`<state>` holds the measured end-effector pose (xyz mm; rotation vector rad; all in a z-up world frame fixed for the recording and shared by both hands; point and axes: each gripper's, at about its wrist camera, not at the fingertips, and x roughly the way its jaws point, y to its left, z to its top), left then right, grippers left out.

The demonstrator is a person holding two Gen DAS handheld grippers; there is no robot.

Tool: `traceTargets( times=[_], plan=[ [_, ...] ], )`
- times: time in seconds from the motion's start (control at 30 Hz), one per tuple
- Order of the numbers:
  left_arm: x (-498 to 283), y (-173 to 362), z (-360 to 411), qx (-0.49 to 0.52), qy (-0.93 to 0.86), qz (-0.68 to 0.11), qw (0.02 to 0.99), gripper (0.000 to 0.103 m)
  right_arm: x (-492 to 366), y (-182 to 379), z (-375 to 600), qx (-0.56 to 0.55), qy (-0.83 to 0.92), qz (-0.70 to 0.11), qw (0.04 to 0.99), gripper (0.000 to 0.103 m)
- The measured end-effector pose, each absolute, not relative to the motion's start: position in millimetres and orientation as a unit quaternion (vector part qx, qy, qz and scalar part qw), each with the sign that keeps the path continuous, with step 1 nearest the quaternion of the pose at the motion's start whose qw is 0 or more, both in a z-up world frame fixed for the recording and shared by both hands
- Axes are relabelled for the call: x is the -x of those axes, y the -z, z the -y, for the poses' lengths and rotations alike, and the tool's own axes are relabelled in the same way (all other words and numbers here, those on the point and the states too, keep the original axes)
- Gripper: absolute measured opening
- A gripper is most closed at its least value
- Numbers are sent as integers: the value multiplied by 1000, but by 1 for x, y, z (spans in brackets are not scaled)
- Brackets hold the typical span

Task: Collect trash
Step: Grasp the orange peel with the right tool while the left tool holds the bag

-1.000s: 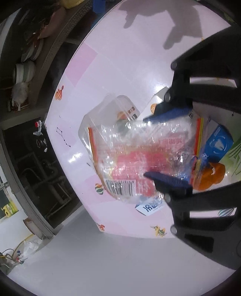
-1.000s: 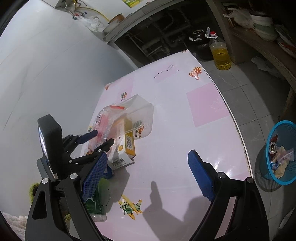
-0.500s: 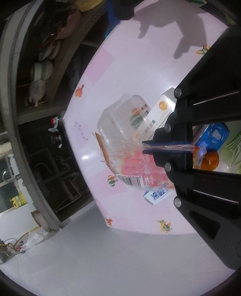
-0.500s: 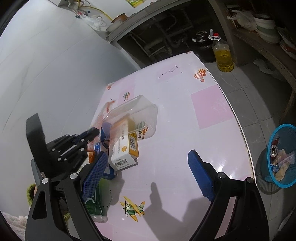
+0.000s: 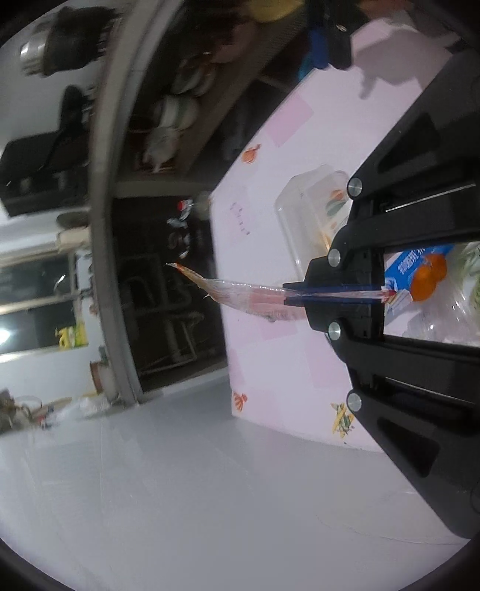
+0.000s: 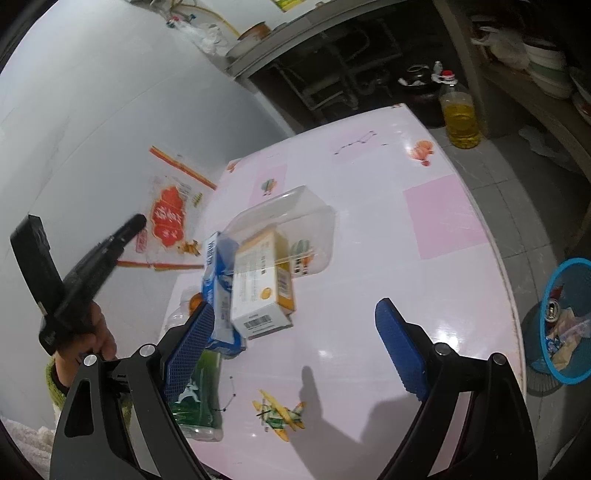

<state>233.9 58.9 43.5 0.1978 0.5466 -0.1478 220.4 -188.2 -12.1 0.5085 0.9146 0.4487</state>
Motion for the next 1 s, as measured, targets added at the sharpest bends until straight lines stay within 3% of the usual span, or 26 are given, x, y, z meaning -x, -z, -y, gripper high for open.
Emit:
traceTargets(
  times=[0.4,1.0],
  plan=[
    [-206,-52,-123,2,34,-274,961,1,-249,0,103,-168,-316,-443,822,83],
    [-188,-32,-161,38,24,-288,957,1,-263,11,6,-9,-365,-453,814,52]
  ],
)
